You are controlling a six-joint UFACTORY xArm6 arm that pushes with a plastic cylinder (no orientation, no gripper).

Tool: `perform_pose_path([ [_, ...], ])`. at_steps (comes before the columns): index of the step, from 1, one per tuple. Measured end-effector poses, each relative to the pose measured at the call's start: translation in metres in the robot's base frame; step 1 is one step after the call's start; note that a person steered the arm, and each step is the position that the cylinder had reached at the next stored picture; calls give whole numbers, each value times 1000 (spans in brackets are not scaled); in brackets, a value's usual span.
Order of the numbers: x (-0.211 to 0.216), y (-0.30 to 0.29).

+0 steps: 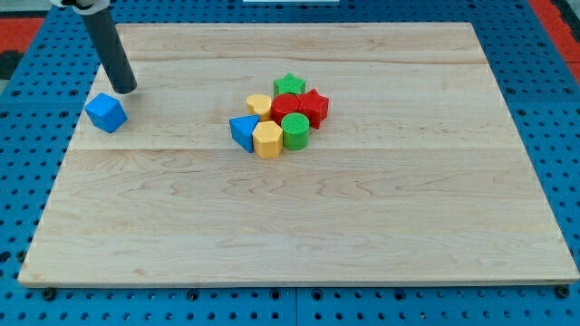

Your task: Push the yellow heart bottom left to the green circle

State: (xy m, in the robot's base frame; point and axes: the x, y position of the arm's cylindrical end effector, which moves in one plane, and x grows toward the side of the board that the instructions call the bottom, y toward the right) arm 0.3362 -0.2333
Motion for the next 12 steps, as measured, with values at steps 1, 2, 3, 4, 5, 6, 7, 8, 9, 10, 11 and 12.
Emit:
perform_pose_path([
  [1, -1, 0],
  [2, -2, 6],
  [3, -11, 9],
  [4, -27, 55],
  [5, -42, 81],
  [6, -42, 86],
  [7, -42, 86],
  [8, -36, 87],
  [9, -20, 88],
  [10, -5, 97],
  [11, 10, 114],
  [12, 28, 145],
])
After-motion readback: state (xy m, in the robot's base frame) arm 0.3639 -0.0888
